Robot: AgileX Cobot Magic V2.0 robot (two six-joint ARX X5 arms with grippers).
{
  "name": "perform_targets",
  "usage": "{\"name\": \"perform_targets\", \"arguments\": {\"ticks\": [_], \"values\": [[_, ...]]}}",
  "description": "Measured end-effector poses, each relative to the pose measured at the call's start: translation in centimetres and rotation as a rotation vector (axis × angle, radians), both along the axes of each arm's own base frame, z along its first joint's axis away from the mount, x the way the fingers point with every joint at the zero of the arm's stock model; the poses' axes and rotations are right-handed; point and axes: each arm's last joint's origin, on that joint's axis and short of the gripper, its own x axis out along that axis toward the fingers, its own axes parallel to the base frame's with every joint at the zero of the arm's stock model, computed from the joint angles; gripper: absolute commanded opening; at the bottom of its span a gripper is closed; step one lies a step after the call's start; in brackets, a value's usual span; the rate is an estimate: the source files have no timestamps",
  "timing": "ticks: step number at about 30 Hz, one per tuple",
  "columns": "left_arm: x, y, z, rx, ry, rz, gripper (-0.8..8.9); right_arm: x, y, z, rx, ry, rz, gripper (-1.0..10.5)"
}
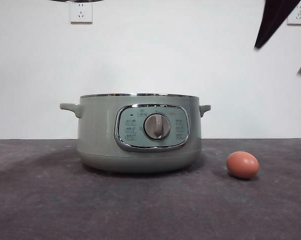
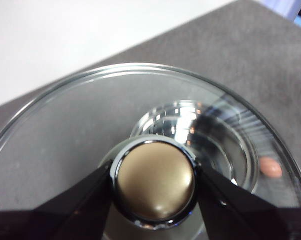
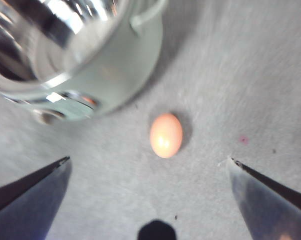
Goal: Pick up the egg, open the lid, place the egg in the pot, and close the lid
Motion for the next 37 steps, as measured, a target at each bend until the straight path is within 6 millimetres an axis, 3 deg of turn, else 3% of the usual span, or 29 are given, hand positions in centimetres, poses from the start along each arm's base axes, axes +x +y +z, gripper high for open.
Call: {"name": "perform_targets", "arguments": {"ticks": [4,10,26,34,37], "values": [[-2.1,1.0,1.0,0.001,-0.025,0.012,-0.08,2.1,1.7,-2.3,-0.058,0.047,0.042,6.3],[-6.8,2.2,1.9,-0.01,-0.078,0.013,-0.08,4.3,3.7,-5.2,-0.105,0.091,0.088,6.3],[-14.0,3.8,-5.1,-0.005,0.012,0.022,-0.08,7.1,6.0,-10.6,-0.232,0.163,0.114,5.6],[-15.8,4.2,-5.3,-0.033,-0.018,0.034,-0.08,7.7,6.4,-13.1,-0.257,0.234,0.125,5.6],[-15.9,4.2,-5.3,-0.038,-0.017,0.037,-0.08,7.7,7.2,-14.1,-0.276,0.257,0.145,4.4]]}}
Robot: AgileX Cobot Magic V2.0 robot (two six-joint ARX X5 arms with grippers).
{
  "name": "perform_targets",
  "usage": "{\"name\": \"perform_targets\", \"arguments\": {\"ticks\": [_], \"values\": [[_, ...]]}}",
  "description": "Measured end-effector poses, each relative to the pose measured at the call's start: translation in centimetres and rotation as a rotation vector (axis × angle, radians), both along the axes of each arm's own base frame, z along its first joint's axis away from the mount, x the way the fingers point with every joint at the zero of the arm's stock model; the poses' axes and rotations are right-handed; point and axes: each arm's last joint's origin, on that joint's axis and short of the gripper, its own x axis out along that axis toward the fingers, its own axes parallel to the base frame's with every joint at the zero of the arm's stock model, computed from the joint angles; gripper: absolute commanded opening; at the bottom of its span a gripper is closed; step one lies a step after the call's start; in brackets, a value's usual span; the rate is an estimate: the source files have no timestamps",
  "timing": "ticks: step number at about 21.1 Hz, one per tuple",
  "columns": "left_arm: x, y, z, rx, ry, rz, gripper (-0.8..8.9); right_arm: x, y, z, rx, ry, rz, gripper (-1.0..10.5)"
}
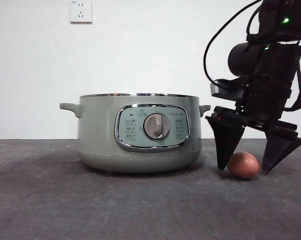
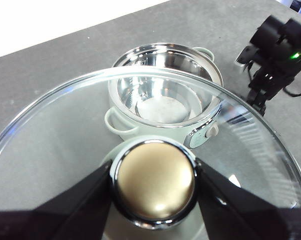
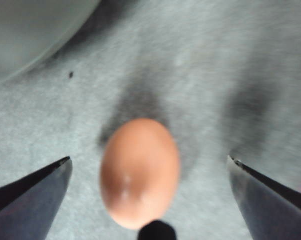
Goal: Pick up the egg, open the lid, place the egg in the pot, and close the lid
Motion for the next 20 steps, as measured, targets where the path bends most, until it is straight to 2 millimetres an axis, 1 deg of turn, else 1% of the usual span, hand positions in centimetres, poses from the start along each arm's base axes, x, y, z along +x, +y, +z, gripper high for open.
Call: {"name": "perform_targets", "arguments": {"ticks": [1,4,8,13,16,18,20], "values": [[0.0,0.0,0.0,0.0,0.0,0.0,-0.08,0.0,0.2,0.0,-0.008,-0.005,0.004,3.9],[0.0,0.0,0.0,0.0,0.001,0.0,-0.08,-0.1,0.8,0.0,-0.002,-0.018,0.01,1.9],[0.1,0.0,0.0,0.001,0.003,0.001,-0.08,-0.1,0.8,0.0,-0.001,-0.006,-0.005,-0.2],[0.3,-0.1,-0.1,0.002,0.008,0.0,-0.08,-0.2,0.7,0.0,-0.002,0.005,-0.016,-0.1],[0.3,-0.1,-0.1,0.002,0.009,0.001,-0.08,-0.9,0.5,0.6,-0.016,0.042,-0.018,-0.1],[0.3,-0.1,-0.1,0.002,0.01,0.0,-0.08,-1.6,0.2,2.3,-0.008,0.019,-0.019,-0.1],[0.4,-0.1,-0.1,0.002,0.011,0.0,-0.08,-2.8,-0.2,5.0,0.014,-0.039,-0.019,-0.1]]}}
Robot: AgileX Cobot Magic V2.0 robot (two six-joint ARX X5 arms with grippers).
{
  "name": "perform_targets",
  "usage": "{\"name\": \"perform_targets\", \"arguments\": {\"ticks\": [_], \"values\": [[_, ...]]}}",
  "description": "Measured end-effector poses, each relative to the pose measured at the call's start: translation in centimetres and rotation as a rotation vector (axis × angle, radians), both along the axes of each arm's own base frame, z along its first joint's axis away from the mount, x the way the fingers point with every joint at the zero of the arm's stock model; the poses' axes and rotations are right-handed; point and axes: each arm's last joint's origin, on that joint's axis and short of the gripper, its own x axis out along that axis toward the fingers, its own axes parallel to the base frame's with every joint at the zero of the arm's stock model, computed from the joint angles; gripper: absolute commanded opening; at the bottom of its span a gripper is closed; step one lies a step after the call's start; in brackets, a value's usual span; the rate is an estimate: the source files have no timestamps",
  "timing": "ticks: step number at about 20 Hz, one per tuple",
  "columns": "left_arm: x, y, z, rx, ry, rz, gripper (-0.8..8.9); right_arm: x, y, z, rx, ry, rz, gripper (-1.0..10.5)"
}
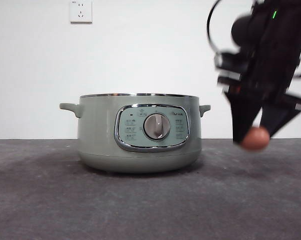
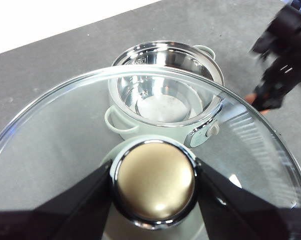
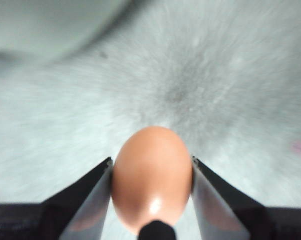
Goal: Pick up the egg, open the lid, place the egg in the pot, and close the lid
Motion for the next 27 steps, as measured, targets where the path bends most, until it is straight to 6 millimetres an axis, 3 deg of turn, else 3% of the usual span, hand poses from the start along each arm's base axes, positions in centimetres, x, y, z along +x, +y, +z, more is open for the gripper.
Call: {"name": "perform_targets", "arguments": {"ticks": [4,7,10,14,17,20,24,27], "values": [[0.2,-0.1,-0.1,0.002,0.006,0.0,-0.08,-2.8,-0.7,5.4,0.068,-0.168,-0.01,-0.1],[0.3,-0.1,0.0,-0.001,-0.004,0.0,-0.08,-4.0,0.0,9.3,0.134,-0.314,0.019,-0.1],[0.3,-0.1,0.1,-0.002,-0.01,0.0,-0.08,-3.3,2.0,13.0,0.205,-0.446,0.07,-0.1],[0.3,-0.1,0.1,-0.003,-0.009,-0.001,-0.08,-0.6,5.4,15.4,0.251,-0.511,0.126,-0.1],[0.3,-0.1,0.1,-0.003,-0.009,-0.001,-0.08,2.7,8.3,14.7,0.252,-0.496,0.151,-0.1],[0.3,-0.1,0.1,-0.004,-0.009,-0.002,-0.08,5.8,10.9,12.7,0.241,-0.464,0.167,-0.1],[0.3,-0.1,0.0,-0.007,-0.003,-0.001,-0.08,8.8,13.7,8.4,0.198,-0.387,0.186,-0.1],[0.3,-0.1,0.0,-0.008,0.005,0.001,-0.08,10.0,14.5,5.1,0.154,-0.323,0.198,-0.1]]}}
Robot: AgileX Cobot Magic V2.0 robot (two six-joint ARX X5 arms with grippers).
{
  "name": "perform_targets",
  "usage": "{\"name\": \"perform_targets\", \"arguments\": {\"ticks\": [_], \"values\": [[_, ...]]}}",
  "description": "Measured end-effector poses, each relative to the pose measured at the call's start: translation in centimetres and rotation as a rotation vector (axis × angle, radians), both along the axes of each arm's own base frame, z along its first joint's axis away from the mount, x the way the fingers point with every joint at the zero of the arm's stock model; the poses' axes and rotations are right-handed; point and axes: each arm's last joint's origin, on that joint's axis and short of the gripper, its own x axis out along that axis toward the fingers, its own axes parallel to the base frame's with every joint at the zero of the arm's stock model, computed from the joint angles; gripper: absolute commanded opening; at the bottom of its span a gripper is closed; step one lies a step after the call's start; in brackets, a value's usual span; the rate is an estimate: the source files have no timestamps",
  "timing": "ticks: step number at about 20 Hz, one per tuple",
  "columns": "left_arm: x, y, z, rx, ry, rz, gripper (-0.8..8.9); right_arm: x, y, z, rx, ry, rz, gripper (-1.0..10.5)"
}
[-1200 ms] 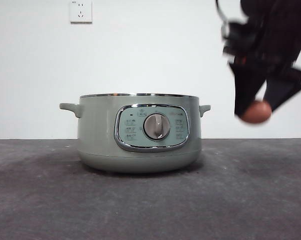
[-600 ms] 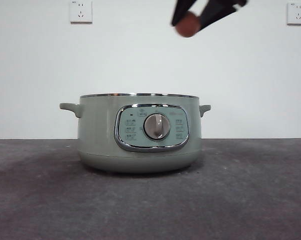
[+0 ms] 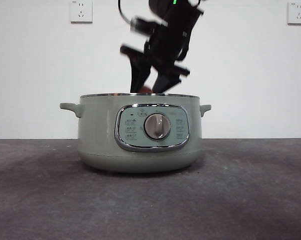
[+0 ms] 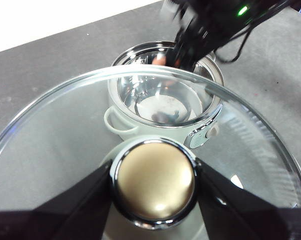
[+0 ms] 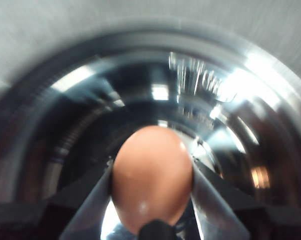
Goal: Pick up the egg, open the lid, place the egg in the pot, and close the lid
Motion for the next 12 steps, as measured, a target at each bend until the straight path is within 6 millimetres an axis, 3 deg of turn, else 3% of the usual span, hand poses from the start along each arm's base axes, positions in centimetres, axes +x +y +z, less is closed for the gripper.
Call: {"name": "perform_targets", "arguments": {"ticks": [2,8,12], "values": [[0.0,0.0,0.0,0.0,0.0,0.0,-0.08,0.4,0.2,-1.5,-0.037,0.017,-0.005,-0.1],[0.0,0.0,0.0,0.0,0.002,0.0,-0.08,0.3,0.7,-2.3,-0.081,0.021,0.009,-0.1],[0.0,0.0,0.0,0.001,0.005,0.0,-0.08,0.6,1.1,-4.4,-0.128,0.072,0.016,-0.1]]}}
